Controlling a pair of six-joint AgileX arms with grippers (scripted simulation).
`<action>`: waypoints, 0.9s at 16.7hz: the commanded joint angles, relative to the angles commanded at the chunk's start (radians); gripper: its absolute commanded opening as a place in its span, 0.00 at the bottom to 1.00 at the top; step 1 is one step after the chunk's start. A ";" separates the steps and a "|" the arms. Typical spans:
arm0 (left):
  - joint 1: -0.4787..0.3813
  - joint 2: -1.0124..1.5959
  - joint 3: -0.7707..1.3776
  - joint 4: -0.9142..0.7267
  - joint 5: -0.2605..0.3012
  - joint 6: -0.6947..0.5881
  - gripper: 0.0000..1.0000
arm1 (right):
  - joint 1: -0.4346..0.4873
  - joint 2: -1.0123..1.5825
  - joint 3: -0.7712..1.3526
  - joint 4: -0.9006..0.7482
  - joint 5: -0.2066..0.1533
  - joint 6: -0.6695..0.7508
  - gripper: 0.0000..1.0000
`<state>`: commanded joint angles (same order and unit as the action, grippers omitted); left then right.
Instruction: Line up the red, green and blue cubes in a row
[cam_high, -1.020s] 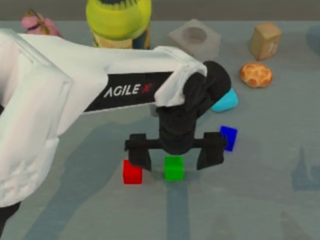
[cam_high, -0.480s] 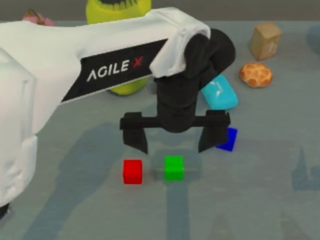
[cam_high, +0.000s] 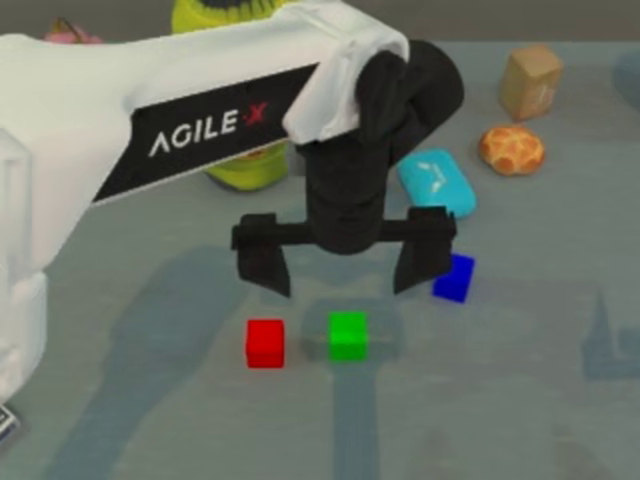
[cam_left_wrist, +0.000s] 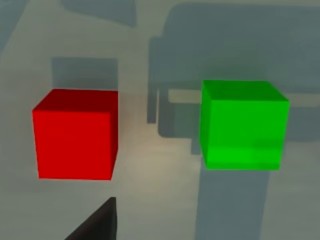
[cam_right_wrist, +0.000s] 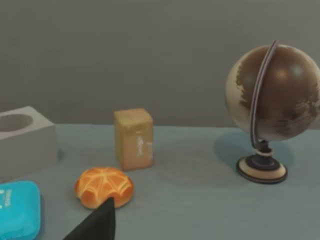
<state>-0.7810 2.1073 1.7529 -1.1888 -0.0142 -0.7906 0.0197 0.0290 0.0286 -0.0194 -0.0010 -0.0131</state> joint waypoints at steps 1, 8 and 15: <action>0.013 -0.031 -0.027 0.019 -0.002 0.009 1.00 | 0.009 0.030 0.030 -0.020 -0.001 -0.014 1.00; 0.204 -0.481 -0.432 0.271 -0.011 0.136 1.00 | 0.122 0.503 0.456 -0.293 0.002 -0.193 1.00; 0.474 -1.143 -1.026 0.628 -0.005 0.364 1.00 | 0.276 1.290 1.017 -0.695 0.003 -0.439 1.00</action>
<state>-0.3070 0.9644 0.7265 -0.5608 -0.0193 -0.4261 0.2956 1.3188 1.0455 -0.7143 0.0015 -0.4522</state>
